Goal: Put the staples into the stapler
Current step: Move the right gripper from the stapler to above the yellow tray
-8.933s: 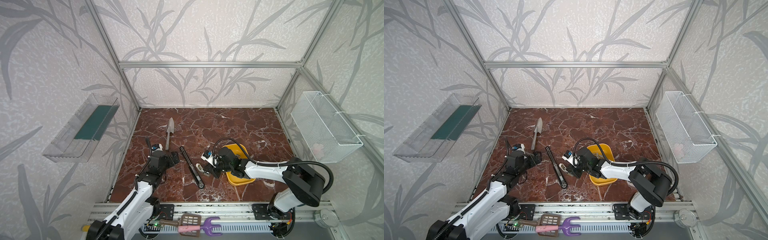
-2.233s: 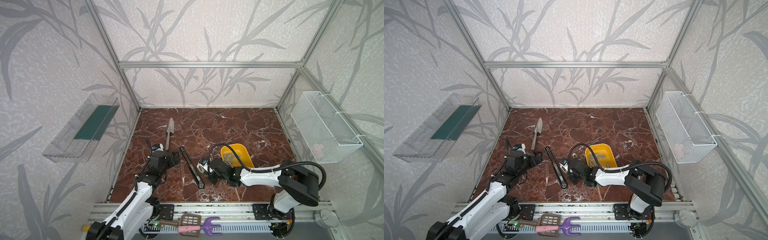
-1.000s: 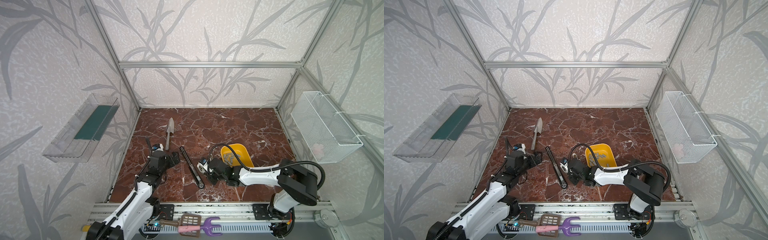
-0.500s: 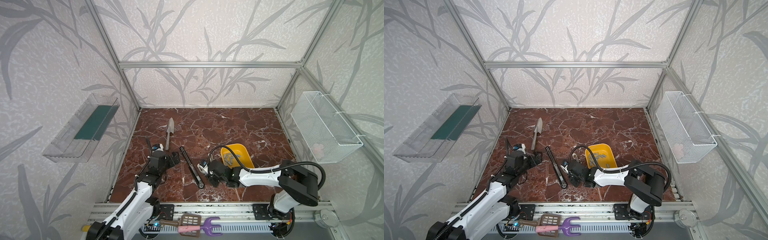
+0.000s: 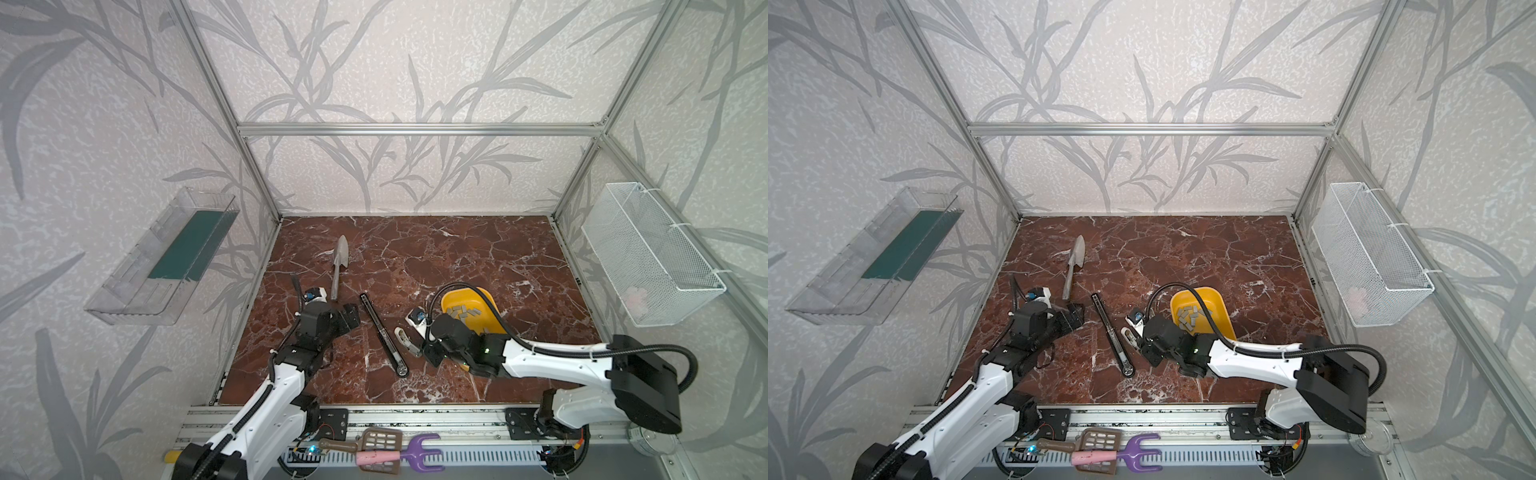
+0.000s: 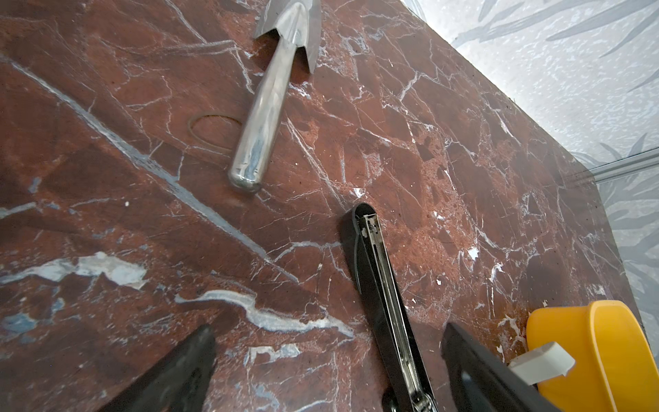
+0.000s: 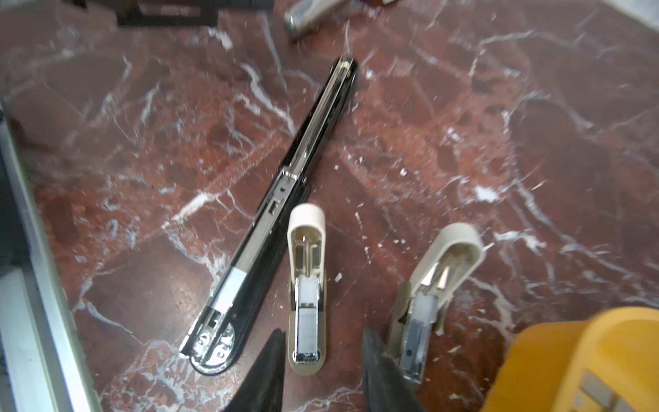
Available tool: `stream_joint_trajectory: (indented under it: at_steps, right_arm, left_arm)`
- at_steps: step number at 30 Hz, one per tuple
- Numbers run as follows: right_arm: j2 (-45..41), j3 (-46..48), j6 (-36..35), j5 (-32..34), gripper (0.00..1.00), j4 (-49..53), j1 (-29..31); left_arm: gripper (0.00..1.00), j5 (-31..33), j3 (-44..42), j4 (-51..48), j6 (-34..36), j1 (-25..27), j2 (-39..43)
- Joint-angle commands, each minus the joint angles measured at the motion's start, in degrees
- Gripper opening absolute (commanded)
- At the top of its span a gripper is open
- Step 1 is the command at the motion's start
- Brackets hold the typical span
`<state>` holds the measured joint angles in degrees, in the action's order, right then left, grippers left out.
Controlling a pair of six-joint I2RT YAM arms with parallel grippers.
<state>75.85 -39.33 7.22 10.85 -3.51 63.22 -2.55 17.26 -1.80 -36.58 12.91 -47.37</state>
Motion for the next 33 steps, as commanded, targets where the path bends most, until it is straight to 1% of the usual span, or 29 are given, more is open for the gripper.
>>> stream_joint_trajectory:
  at_steps: [1,3,5,6,8,9,11,12,15,16,19,21,24,27,28,30,33]
  right_arm:
    - [-5.42,-0.31,-0.98,10.73,0.37,3.27,0.00]
    - [-7.94,0.59,-1.25,16.59,0.37,3.51,-0.96]
    - [-9.89,1.56,1.09,21.11,0.36,5.34,-3.30]
    - [-10.49,2.18,2.12,22.44,0.35,6.07,-4.04]
    - [-10.99,4.09,4.37,24.93,0.34,7.06,-8.30]
    - [-10.71,4.56,5.97,24.65,0.34,8.06,-10.29]
    - [-9.12,4.33,10.16,21.59,0.32,11.69,-15.30]
    - [-8.02,4.11,11.09,20.34,0.32,12.77,-17.16]
    - [-3.79,2.29,11.78,16.57,0.29,14.82,-21.14]
    - [-2.30,1.80,11.51,15.78,0.29,14.89,-21.57]
    - [2.00,0.41,10.25,12.45,0.29,14.08,-21.67]
    - [4.38,-0.94,10.38,9.77,0.28,14.35,-21.67]
    - [6.86,-2.12,11.79,9.27,0.26,14.49,-21.74]
    - [6.92,-3.02,12.38,9.73,0.25,16.31,-21.99]
    - [6.37,-2.88,12.50,10.84,0.26,16.71,-22.00]
    - [5.18,-2.03,12.70,11.65,0.27,16.65,-22.39]
    - [4.13,-0.56,12.91,9.09,0.27,15.53,-22.88]
  left_arm:
    - [0.99,1.69,0.90,0.06,0.70,-0.25,-0.12]
    - [0.99,2.81,0.70,2.16,0.96,-0.25,-0.87]
    - [0.99,5.34,0.31,6.72,1.81,-0.25,-3.21]
    - [0.99,6.65,0.16,8.95,2.18,-0.27,-4.60]
    - [0.99,9.12,1.02,12.59,3.52,-0.25,-8.86]
    - [0.99,9.87,1.76,13.33,4.28,-0.25,-11.12]
    - [0.99,10.92,4.20,12.60,5.41,-0.25,-16.41]
    - [0.98,10.70,5.24,12.38,5.55,-0.25,-18.42]
    - [0.95,5.99,9.02,9.07,7.10,-0.25,-22.44]
    - [0.94,5.49,9.56,8.02,7.33,-0.17,-22.92]
    - [0.94,5.59,8.41,8.85,7.07,-0.21,-22.01]
    - [0.94,5.46,6.98,10.78,7.15,-0.20,-20.53]
    - [0.95,7.31,4.36,15.05,6.64,-0.25,-19.28]
    - [0.95,7.86,4.51,14.67,6.85,-0.21,-18.90]
    - [0.95,7.84,4.48,14.95,6.98,-0.24,-18.94]
    - [0.95,6.55,4.14,16.32,7.59,-0.25,-18.79]
    - [0.96,5.83,3.60,18.88,8.15,-0.21,-19.21]
